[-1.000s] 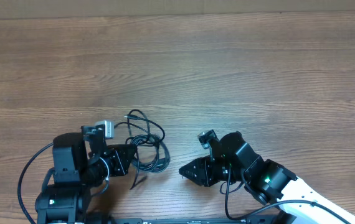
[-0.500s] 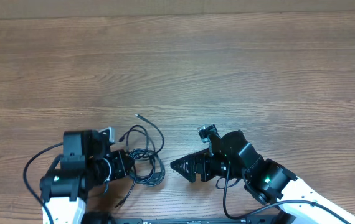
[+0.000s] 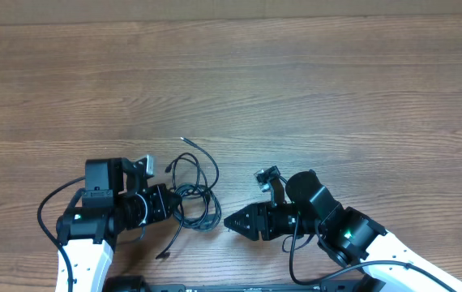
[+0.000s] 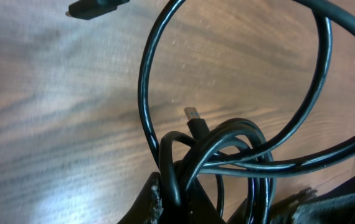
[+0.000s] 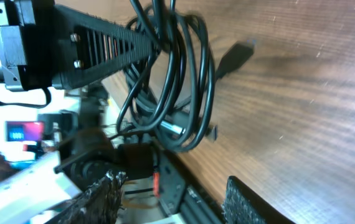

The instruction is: Untangle cables

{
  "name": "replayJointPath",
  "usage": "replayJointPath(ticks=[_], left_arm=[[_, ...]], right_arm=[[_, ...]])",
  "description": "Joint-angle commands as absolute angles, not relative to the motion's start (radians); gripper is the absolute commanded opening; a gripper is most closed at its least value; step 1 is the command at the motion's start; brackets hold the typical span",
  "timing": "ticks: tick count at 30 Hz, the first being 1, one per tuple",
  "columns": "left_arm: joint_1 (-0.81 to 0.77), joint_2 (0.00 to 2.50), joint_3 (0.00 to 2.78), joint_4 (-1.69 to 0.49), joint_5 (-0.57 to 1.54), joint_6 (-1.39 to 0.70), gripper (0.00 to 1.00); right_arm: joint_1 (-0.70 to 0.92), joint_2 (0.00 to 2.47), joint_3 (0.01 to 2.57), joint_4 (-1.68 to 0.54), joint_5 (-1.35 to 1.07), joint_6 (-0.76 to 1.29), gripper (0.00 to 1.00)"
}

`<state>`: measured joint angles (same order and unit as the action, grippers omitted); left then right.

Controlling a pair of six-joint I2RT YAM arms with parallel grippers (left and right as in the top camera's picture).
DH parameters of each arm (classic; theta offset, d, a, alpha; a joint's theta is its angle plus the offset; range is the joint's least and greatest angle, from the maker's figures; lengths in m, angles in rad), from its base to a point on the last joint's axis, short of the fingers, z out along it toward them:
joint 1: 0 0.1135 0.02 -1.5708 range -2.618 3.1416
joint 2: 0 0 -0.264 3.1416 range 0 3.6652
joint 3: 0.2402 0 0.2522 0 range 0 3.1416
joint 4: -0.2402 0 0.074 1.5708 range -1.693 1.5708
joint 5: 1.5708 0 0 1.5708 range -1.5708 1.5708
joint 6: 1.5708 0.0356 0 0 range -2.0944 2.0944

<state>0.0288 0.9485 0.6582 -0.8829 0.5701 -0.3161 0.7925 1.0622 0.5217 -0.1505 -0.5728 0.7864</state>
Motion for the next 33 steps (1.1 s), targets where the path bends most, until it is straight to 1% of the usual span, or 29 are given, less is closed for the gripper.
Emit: replayJointPath(ticks=[1, 3, 6, 12, 15, 17, 19, 25, 33], left_arm=[[0.032, 0.945, 0.674, -0.835, 0.630, -0.337, 0.04], [0.032, 0.942, 0.674, -0.813, 0.630, -0.337, 0.04], [0.032, 0.929, 0.674, -0.780, 0.629, -0.337, 0.04], [0.032, 0.860, 0.674, -0.743, 0.662, -0.337, 0.04], [0.031, 0.812, 0.674, -0.739, 0.679, -0.329, 0.04], [0.031, 0.773, 0.674, -0.740, 0.694, -0.297, 0.04], [0.031, 0.736, 0.674, -0.739, 0.714, -0.267, 0.04], [0.031, 0.643, 0.674, -0.743, 0.716, -0.239, 0.04], [-0.017, 0.604, 0.674, -0.746, 0.768, -0.240, 0.04]], right_arm=[[0.817, 1.057, 0.525, -0.131, -0.601, 0.921, 0.52], [0.841, 1.057, 0.525, -0.114, -0.600, 0.926, 0.52], [0.888, 1.057, 0.525, -0.089, -0.562, 0.997, 0.52], [0.951, 1.057, 0.525, 0.004, -0.421, 1.000, 0.52], [0.954, 1.057, 0.525, 0.020, -0.360, 1.000, 0.47], [0.953, 1.057, 0.525, 0.036, -0.340, 1.003, 0.41], [0.954, 1.057, 0.525, 0.070, -0.340, 1.003, 0.37], [0.954, 1.057, 0.525, 0.161, -0.318, 0.999, 0.34], [0.954, 1.088, 0.525, 0.165, -0.235, 0.999, 0.33]])
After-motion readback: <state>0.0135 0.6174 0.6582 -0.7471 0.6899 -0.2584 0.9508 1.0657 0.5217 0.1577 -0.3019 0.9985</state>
